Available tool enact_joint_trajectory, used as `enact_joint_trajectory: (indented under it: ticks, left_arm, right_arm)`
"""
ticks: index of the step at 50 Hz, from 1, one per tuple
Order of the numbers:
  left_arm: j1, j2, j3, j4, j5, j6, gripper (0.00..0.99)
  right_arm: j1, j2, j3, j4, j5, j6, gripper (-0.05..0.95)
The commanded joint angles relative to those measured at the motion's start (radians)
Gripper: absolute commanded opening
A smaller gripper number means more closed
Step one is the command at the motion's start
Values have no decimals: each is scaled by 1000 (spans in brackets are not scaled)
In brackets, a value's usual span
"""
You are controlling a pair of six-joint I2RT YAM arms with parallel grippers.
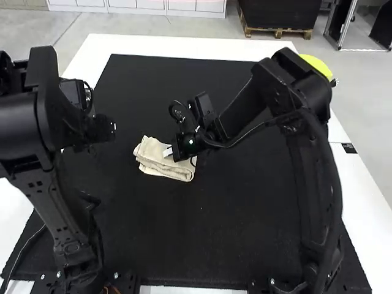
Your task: Fold the towel.
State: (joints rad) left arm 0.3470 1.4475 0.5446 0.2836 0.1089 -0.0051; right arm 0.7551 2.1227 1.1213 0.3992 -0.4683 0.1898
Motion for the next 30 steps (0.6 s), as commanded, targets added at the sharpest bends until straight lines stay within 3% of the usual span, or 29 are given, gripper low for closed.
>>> enact_joint_trajectory:
  ticks: [1,20,30]
  left_arm:
    - [9,-26,-12,12,12,1,969]
    - [9,-26,6,8,14,1,969]
    - [0,-26,80,-38,15,-6,969]
  right_arm:
    - [7,29,44,24,-10,14,-26]
    - [6,120,58,43,3,11,-26]
    - [-8,-4,107,-3,-4,100,-26]
